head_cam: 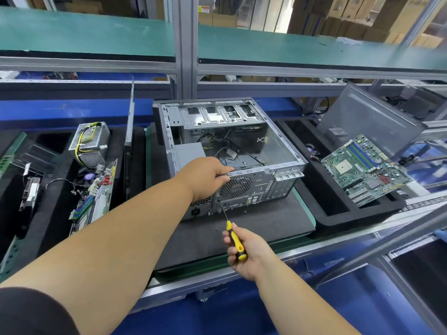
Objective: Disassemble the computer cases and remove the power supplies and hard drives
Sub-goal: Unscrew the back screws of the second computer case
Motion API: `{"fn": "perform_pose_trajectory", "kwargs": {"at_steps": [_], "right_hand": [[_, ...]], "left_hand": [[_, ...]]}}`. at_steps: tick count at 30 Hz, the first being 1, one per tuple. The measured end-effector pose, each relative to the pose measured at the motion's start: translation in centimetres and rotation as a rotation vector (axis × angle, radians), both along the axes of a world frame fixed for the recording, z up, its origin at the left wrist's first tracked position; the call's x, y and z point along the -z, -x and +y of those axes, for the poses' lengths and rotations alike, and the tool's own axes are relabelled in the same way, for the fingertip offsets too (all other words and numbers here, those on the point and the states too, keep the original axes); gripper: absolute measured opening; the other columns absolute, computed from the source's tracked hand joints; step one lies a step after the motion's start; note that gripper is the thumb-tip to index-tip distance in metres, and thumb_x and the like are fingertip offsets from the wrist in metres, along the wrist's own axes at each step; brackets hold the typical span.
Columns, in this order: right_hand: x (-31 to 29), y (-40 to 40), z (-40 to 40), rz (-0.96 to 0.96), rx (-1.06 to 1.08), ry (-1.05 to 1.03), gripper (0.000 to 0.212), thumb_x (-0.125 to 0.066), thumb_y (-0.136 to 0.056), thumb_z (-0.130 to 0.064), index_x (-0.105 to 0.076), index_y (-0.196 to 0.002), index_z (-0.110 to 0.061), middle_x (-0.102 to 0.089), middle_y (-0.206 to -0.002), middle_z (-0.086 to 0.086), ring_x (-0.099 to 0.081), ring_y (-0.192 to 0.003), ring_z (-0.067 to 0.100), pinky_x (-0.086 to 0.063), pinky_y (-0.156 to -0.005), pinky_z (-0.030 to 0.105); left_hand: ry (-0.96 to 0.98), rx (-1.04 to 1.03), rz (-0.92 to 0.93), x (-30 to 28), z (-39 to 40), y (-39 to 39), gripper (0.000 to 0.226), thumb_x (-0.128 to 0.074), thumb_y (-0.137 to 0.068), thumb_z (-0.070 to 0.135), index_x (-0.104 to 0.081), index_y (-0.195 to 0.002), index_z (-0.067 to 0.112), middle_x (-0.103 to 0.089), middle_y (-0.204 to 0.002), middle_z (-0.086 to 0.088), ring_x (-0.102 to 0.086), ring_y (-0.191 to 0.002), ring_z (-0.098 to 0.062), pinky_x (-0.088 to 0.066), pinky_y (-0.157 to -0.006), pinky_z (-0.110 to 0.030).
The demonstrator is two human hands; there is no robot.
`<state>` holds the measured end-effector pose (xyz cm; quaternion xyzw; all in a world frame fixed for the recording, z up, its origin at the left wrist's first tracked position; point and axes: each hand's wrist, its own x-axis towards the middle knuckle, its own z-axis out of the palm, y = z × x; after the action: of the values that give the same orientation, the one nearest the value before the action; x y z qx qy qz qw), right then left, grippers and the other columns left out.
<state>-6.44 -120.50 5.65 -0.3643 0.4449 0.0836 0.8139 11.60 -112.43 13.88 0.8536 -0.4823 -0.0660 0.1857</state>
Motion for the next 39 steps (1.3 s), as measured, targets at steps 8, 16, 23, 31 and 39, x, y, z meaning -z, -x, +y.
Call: {"fn": "perform_pose_trajectory", "kwargs": {"at_steps": [8, 16, 23, 31, 39], "right_hand": [[-0.2, -0.3, 0.4, 0.078, -0.084, 0.595, 0.029, -0.055, -0.1, -0.037, -0.059, -0.083, -0.013, -0.055, -0.068, 0.0, -0.038, -0.046, 0.012, -0.029, -0.046, 0.025], [-1.5, -0.4, 1.1, 0.265, -0.565, 1.616, 0.022, -0.048, -0.1, -0.041, -0.047, -0.098, -0.019, -0.057, -0.09, -0.003, -0.055, -0.073, 0.02, -0.031, -0.054, 0.031], [-1.8, -0.7, -0.8, -0.056, -0.044, -0.111, 0.042, -0.045, -0.103, -0.037, -0.064, -0.087, -0.003, -0.051, -0.062, 0.003, -0.03, -0.039, 0.01, -0.028, -0.043, 0.022], [-1.4, -1.2, 0.7, 0.195, -0.495, 0.916, 0.034, -0.035, -0.107, -0.04, -0.052, -0.096, -0.012, -0.061, -0.075, 0.003, -0.054, -0.06, 0.02, -0.039, -0.053, 0.029], [-0.4, -1.1, 0.0, 0.144, -0.448, 1.0, 0.036, -0.038, -0.104, -0.035, -0.058, -0.097, -0.006, -0.057, -0.074, 0.004, -0.051, -0.063, 0.02, -0.043, -0.058, 0.036]], "left_hand": [[-0.001, 0.0, -0.007, 0.0, 0.0, 0.0, 0.039, -0.049, -0.102, 0.032, -0.055, -0.14, 0.026, -0.062, -0.123, -0.001, -0.054, -0.117, -0.022, -0.04, -0.097, -0.03], [-0.001, -0.005, -0.008, -0.1, 0.0, 0.1, 0.039, -0.05, -0.101, 0.032, -0.055, -0.14, 0.027, -0.062, -0.123, 0.0, -0.054, -0.116, -0.021, -0.043, -0.098, -0.033], [0.011, 0.005, -0.015, -0.1, 0.0, 0.1, 0.038, -0.05, -0.101, 0.031, -0.057, -0.138, 0.025, -0.064, -0.121, 0.0, -0.056, -0.113, -0.022, -0.044, -0.095, -0.032], [0.001, 0.004, -0.011, 0.1, 0.0, -0.1, 0.04, -0.05, -0.101, 0.033, -0.055, -0.14, 0.026, -0.063, -0.121, -0.001, -0.054, -0.116, -0.021, -0.04, -0.097, -0.03], [-0.008, 0.013, -0.014, 0.0, 0.0, -0.1, 0.04, -0.049, -0.102, 0.033, -0.053, -0.141, 0.026, -0.063, -0.122, -0.001, -0.054, -0.116, -0.021, -0.042, -0.099, -0.034]]}}
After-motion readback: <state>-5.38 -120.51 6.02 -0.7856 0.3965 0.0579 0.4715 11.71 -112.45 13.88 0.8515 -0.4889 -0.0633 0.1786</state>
